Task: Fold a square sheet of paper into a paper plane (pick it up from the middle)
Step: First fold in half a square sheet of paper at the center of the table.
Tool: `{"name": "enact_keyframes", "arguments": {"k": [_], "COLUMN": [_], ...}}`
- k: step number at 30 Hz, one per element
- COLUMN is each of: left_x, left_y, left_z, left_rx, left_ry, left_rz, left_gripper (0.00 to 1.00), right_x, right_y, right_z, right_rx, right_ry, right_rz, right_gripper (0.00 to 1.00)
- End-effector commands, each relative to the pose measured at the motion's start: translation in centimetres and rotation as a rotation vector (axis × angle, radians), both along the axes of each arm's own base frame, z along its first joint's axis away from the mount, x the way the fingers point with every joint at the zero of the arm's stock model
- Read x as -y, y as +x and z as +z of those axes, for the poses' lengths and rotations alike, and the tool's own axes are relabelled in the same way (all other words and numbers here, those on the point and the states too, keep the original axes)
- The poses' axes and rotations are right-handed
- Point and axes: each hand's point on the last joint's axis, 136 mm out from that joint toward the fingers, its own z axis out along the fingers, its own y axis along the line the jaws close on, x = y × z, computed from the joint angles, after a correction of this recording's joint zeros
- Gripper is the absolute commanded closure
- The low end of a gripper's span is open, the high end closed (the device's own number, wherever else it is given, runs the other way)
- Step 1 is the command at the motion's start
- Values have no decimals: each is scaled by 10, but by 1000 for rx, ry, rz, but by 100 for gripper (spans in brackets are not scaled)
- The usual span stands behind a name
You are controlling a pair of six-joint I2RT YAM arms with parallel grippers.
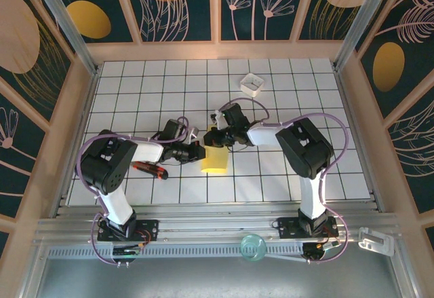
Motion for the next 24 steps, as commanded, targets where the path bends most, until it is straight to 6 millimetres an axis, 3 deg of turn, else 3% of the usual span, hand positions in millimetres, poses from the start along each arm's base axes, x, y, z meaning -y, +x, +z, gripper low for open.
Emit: {"name": "enact_keyframes", "arguments": {"k": [1,12,24], "left_x": [-52,-64,-79], "left_y": [-49,-55,-64], "left_z": [-73,-80,-92], "left_rx": [-202,-209,-231], "left_ry": [294,365,455], "left_rz": [17,-6,-30], "left_gripper": [100,100,100], "right_x": [-8,7,25], "right_y": [-1,20,65], "right_z": [-3,-35,-41], "right_rx": [-15,-33,-31], "right_ry": [-13,-150,-175], "right_rz": [5,-91,-217], "right_gripper": [96,100,100]}}
